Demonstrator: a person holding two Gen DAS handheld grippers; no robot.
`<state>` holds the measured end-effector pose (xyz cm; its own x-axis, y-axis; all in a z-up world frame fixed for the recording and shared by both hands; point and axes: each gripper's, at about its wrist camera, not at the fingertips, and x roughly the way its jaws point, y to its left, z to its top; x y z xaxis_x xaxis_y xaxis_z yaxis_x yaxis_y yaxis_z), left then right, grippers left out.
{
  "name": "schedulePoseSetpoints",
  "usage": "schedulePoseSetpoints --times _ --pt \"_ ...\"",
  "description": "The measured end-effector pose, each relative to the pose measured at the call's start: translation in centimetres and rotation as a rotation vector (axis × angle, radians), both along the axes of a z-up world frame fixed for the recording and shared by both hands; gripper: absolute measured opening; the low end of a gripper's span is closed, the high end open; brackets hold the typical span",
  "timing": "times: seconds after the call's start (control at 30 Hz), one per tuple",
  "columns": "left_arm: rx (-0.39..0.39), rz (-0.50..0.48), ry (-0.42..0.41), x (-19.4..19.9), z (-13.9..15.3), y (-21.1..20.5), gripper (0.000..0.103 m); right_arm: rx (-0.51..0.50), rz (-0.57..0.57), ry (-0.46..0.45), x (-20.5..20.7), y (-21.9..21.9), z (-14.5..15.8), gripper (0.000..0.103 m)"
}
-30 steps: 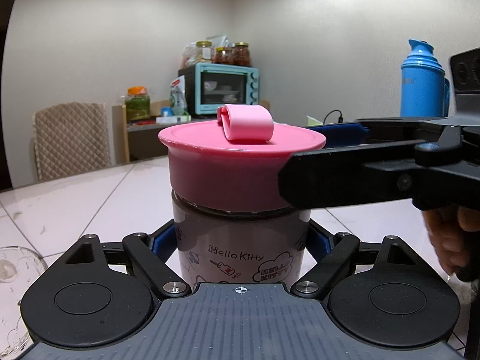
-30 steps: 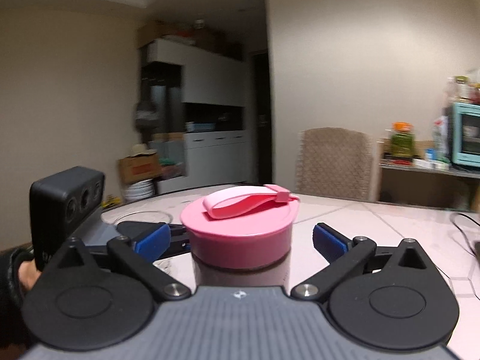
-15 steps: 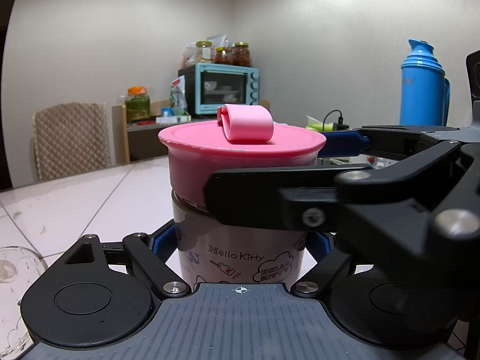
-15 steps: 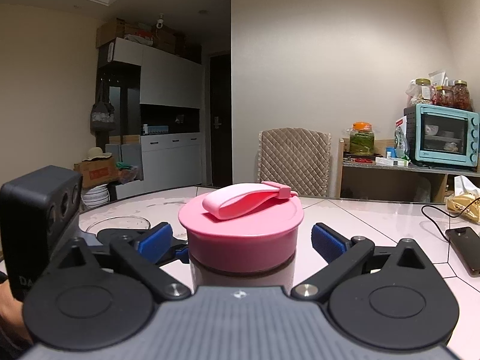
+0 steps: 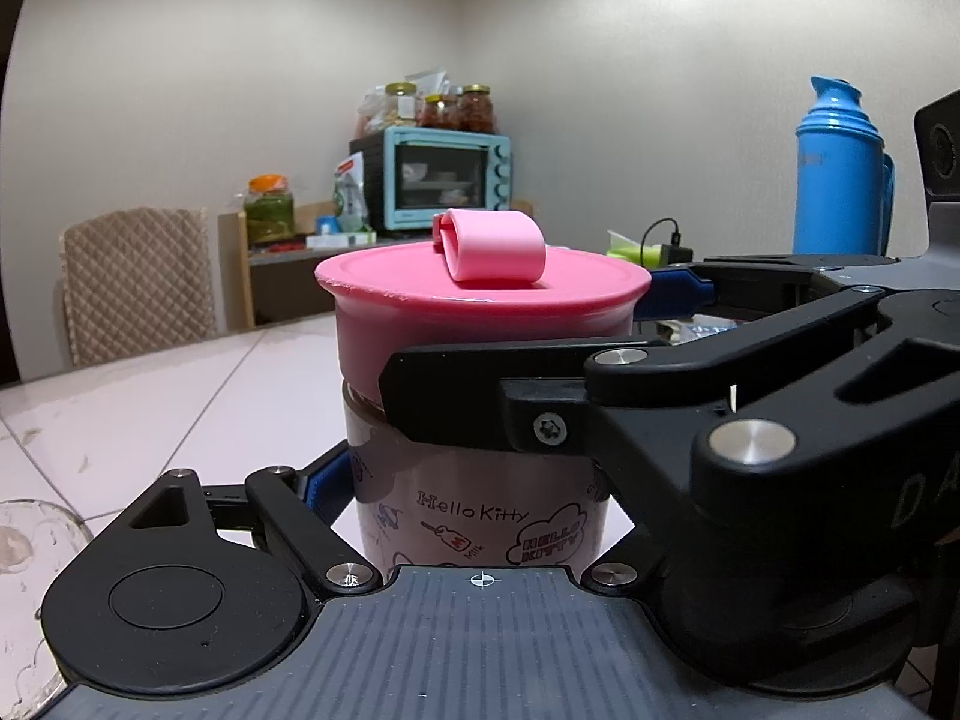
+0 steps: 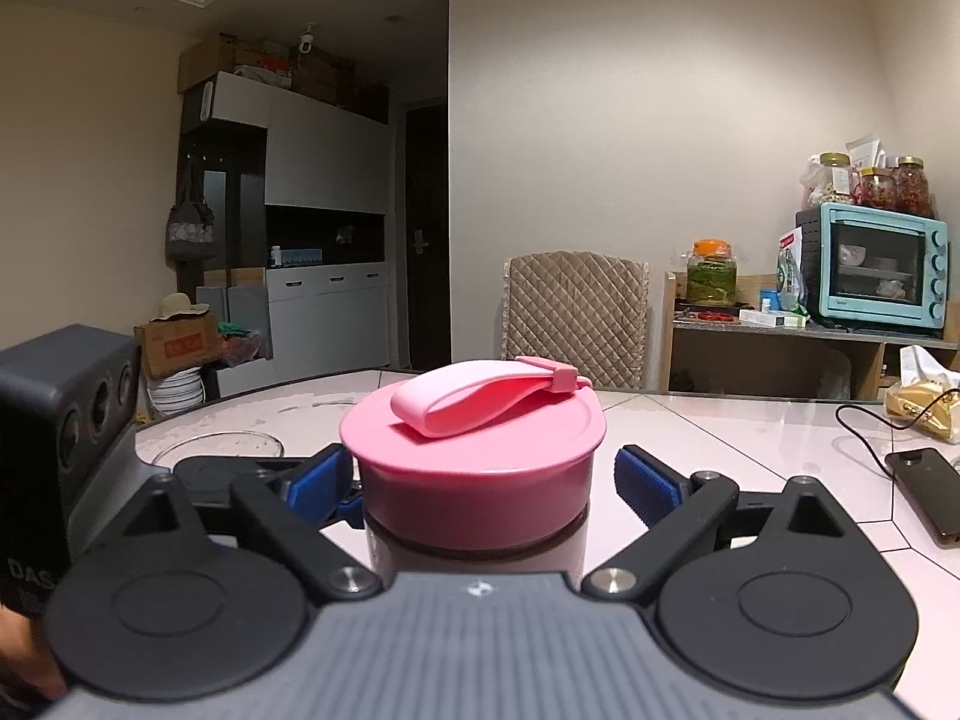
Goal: Unscrew bottle cap and pour
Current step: 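Twist the pink cap again with the right gripper while left holds bottle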
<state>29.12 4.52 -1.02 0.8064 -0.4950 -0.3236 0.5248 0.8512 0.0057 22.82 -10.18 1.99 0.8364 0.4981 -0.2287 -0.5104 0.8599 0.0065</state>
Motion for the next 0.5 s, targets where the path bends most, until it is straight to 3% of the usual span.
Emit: schedulePoseSetpoints --times 0.5 --pt "0.001 -0.044 0.002 0.45 -0.04 -0.07 0.089 0.007 -0.007 -0.001 -0.56 0.49 -0.03 0.085"
